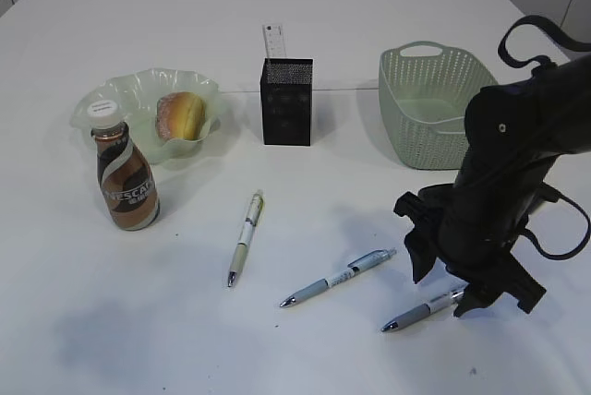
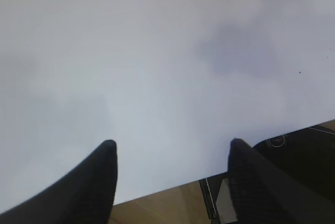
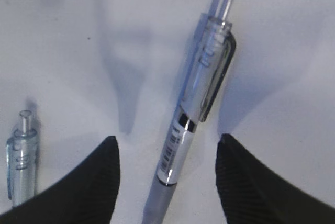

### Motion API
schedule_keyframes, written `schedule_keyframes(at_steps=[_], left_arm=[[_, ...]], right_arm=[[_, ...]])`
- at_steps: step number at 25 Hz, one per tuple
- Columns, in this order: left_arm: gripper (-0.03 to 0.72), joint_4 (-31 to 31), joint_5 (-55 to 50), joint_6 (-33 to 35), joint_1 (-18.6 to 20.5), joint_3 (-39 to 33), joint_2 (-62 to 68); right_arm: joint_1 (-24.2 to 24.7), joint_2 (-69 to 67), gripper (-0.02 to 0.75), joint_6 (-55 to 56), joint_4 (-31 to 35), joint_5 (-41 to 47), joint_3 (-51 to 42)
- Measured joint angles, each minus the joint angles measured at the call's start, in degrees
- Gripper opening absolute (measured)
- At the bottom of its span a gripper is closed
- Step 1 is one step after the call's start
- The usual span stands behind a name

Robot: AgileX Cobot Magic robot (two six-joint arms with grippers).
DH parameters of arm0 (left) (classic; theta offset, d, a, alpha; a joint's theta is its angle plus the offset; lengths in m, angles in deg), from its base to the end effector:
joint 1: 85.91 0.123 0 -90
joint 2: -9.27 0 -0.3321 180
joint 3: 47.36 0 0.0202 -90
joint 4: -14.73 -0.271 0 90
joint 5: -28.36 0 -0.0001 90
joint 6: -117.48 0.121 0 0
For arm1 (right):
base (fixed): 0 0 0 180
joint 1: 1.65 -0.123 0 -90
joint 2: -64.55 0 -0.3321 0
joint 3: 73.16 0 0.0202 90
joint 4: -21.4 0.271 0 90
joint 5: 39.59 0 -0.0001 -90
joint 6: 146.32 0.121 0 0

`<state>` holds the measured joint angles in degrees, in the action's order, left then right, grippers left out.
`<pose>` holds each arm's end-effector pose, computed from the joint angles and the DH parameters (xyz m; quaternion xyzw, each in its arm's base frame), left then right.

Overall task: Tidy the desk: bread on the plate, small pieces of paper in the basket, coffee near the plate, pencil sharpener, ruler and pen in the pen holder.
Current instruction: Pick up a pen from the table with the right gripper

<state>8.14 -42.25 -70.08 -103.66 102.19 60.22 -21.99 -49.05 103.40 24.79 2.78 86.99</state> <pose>0.1109 -0.0218 0.3353 0.0914 0.9644 0.0029 0.2481 0.3288 0.1270 0.1350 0.4364 0.8988 0.0404 0.0111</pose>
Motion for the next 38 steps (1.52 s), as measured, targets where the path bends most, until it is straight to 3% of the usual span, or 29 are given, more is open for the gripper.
schedule_keyframes(at_steps=[38], left_arm=[[0.466, 0.0, 0.1, 0.0, 0.0, 0.0, 0.0]], right_arm=[[0.0, -1.78, 0.457, 2.36, 1.18, -2.46, 0.0]])
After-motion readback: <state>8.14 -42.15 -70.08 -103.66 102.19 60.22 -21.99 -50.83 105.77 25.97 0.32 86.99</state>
